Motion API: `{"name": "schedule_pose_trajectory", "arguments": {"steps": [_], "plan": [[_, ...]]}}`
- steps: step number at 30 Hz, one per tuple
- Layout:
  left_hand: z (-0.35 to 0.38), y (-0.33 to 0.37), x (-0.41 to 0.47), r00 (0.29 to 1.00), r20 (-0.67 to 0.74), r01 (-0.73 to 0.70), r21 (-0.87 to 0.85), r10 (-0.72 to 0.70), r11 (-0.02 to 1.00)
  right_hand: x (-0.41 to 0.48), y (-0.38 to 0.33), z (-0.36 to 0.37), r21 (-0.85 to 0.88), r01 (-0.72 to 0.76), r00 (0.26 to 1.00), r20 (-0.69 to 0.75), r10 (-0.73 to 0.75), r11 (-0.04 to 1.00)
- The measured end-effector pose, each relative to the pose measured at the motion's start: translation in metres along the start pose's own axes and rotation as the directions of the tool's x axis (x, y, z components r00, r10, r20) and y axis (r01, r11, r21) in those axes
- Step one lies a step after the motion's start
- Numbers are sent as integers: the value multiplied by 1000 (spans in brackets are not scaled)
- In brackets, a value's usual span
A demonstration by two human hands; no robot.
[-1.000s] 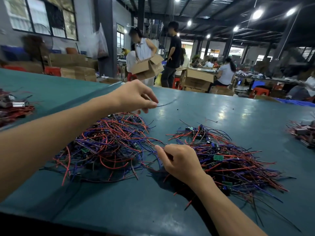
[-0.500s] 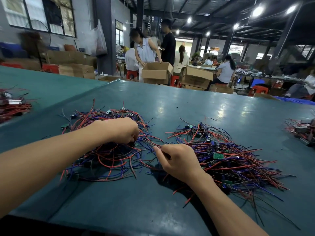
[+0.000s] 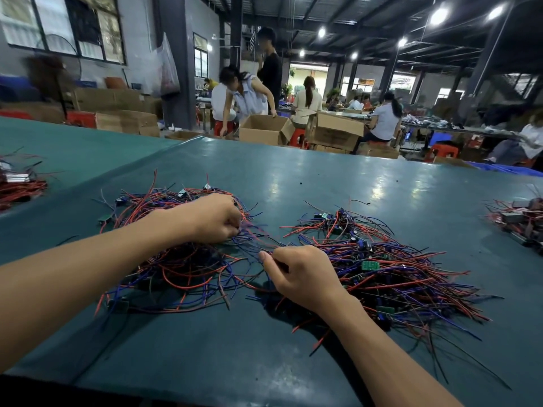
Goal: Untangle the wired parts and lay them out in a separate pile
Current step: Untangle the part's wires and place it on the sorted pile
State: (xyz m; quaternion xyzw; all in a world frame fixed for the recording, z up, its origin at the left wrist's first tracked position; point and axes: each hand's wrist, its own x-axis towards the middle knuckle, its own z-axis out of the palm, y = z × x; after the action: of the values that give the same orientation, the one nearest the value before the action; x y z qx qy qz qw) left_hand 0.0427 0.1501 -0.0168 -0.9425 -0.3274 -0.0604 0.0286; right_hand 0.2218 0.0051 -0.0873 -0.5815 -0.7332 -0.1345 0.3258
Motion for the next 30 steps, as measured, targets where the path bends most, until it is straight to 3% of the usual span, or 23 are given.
{"name": "schedule_pose_trajectory", "arguments": {"steps": [9,12,18,21,23,27,30], "plan": [[-37,-5,-9,941,-315,-7,-384,-124,923,0,1,1,12,-14,1000,2,14,1000],[-37,-1,-11,913,-365,-66,-567,-179,821,0,2,1,17,1,1000,5,-1,1000],[-42,19,-10,878,-428,-295,-837,-215,460,0,1,-3,99,43,997,-60,-37,994],[-48,27,-5,910,-337,-323,-941,-239,99,3,0,-5,116,55,985,-168,-35,992],[-47,32,-1,927,-252,-292,-950,-277,-114,4,2,-5,155,38,969,-247,2,987],[-27,39,4,952,-125,-240,-872,-281,-427,4,4,-7,249,7,942,-328,78,969],[-5,43,3,959,-65,-206,-828,-276,-522,5,1,-9,259,-14,937,-333,103,966]]}}
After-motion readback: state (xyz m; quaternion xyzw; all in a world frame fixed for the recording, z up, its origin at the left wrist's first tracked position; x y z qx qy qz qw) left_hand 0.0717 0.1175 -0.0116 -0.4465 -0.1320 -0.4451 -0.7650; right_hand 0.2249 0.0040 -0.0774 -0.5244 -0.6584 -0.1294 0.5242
